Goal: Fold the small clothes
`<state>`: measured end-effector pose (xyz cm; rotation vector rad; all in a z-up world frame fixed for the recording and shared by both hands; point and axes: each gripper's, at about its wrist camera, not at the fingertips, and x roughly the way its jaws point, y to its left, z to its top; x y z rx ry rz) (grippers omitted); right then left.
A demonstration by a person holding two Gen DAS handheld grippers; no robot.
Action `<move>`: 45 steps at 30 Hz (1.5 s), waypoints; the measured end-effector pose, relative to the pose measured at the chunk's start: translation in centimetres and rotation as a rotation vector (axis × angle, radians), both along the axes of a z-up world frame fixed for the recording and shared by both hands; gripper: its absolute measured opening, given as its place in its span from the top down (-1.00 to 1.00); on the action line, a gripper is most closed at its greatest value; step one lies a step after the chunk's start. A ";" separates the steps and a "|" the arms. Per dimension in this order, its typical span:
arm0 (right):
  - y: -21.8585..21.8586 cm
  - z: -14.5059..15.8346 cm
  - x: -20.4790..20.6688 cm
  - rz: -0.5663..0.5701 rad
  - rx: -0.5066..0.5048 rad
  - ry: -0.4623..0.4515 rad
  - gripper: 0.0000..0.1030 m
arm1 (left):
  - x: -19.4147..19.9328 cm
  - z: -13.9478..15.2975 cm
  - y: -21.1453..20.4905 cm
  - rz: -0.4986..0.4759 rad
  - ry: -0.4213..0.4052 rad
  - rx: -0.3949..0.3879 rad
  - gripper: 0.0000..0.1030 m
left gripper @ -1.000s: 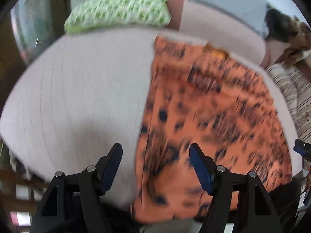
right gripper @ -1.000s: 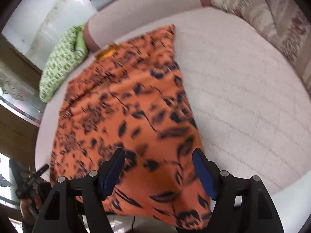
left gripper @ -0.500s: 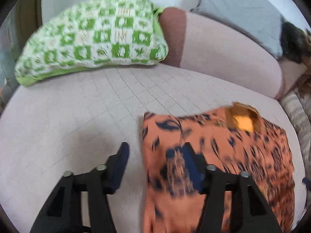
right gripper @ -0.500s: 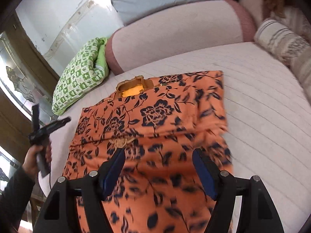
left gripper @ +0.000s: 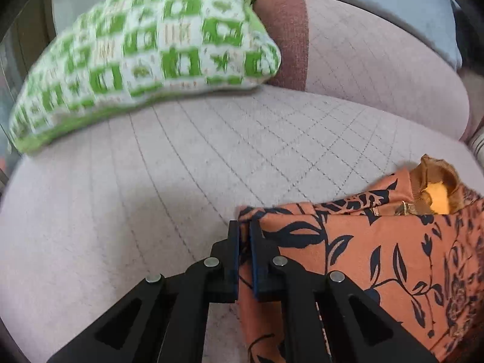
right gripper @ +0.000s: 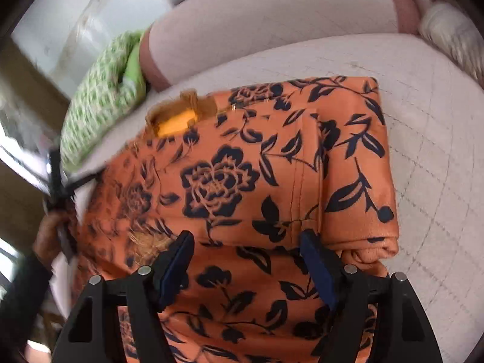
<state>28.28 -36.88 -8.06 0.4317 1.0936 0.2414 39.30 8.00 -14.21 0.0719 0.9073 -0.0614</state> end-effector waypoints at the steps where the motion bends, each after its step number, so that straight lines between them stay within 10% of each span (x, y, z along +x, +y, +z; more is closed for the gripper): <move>1: -0.2 1.2 0.1 0.000 0.003 -0.032 -0.46 | -0.5 0.8 0.0 0.007 -0.036 -0.002 0.89; 6: -1.7 2.7 3.7 -0.019 0.181 -0.099 -0.65 | -0.2 0.7 -0.5 -0.004 -0.004 -0.012 0.85; 10: -4.6 -3.6 6.9 -0.177 0.257 0.093 -0.62 | 0.8 0.5 -0.3 0.031 0.087 -0.014 0.64; 14: -4.8 2.5 2.0 -0.179 0.170 -0.063 -0.62 | -3.4 5.3 2.1 0.055 -0.025 -0.112 -0.24; 16: -4.8 4.3 -2.0 -0.176 0.130 -0.092 -0.63 | -7.9 7.1 3.6 0.065 -0.090 -0.147 -0.37; 28: -5.7 4.3 -22.7 -0.196 -0.059 0.047 -0.63 | -32.6 4.6 6.3 0.080 0.062 -0.228 -0.46; 45: -5.2 1.9 -27.2 -0.158 0.048 0.192 -0.61 | -38.8 1.1 3.2 0.018 0.196 -0.214 -0.46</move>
